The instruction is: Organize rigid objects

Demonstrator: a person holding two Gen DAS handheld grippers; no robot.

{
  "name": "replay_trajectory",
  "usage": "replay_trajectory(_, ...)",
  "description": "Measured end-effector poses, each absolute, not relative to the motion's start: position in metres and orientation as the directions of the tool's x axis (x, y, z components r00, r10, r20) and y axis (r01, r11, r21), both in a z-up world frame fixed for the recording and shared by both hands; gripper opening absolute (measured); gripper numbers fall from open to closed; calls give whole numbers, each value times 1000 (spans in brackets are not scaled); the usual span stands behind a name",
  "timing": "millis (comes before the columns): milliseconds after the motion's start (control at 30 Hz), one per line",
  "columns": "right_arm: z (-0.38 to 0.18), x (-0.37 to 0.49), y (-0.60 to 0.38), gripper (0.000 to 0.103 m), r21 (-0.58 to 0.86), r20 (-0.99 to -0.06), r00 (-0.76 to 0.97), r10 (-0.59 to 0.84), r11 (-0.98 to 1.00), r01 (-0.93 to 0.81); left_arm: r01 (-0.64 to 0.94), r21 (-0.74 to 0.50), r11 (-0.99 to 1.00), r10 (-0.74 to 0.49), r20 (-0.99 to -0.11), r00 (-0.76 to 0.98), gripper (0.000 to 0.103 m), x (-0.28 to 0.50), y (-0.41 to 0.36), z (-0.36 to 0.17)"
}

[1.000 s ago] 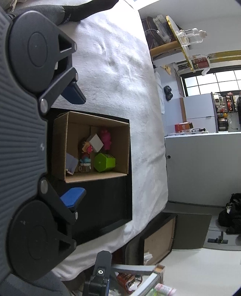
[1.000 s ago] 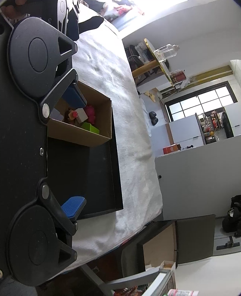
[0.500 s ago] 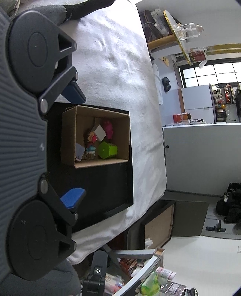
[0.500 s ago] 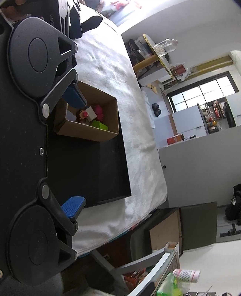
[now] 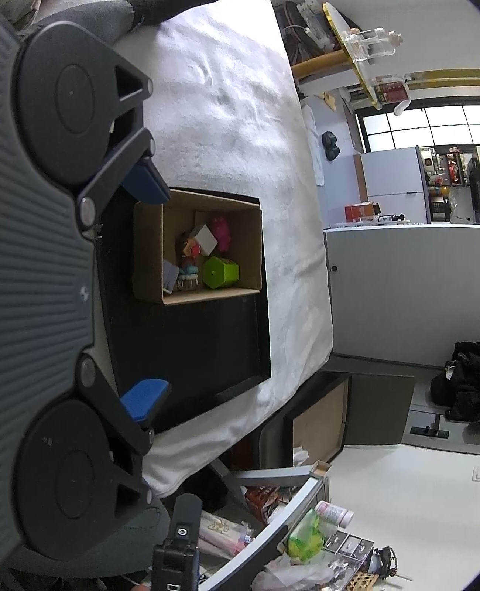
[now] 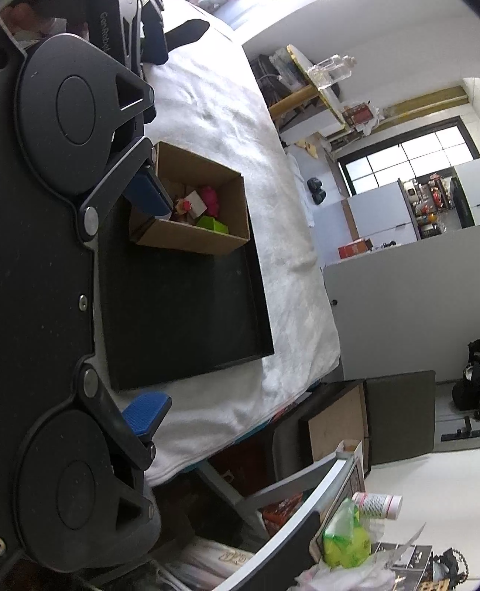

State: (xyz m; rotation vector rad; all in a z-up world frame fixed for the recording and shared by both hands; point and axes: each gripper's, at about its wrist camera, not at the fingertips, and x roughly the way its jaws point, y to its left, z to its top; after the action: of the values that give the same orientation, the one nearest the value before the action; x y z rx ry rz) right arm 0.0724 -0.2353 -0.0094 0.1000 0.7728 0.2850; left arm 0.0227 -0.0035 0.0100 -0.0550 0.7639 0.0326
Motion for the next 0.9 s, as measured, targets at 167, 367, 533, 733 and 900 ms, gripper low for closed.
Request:
replay_trajectory(167, -10, 67, -238, 103, 191, -675, 681, 283, 959, -209, -47, -38, 998, 7, -694, 720, 101, 21, -2, 10)
replay_trajectory(367, -14, 65, -238, 103, 173, -685, 678, 266, 964, -204, -50, -51, 997, 0, -701, 713, 101, 18, 1, 7)
replay_trajectory(533, -18, 60, -234, 103, 159, -697, 669, 257, 966, -204, -50, -56, 997, -4, -708, 706, 101, 16, 1, 6)
replay_trajectory(733, -20, 57, -231, 103, 154, -707, 658, 259, 964, -215, -53, -62, 997, -7, -713, 702, 101, 14, 4, 4)
replay_trajectory(900, -20, 57, -229, 103, 153, -709, 655, 261, 964, -219, -55, -64, 996, -7, -713, 701, 101, 13, 4, 3)
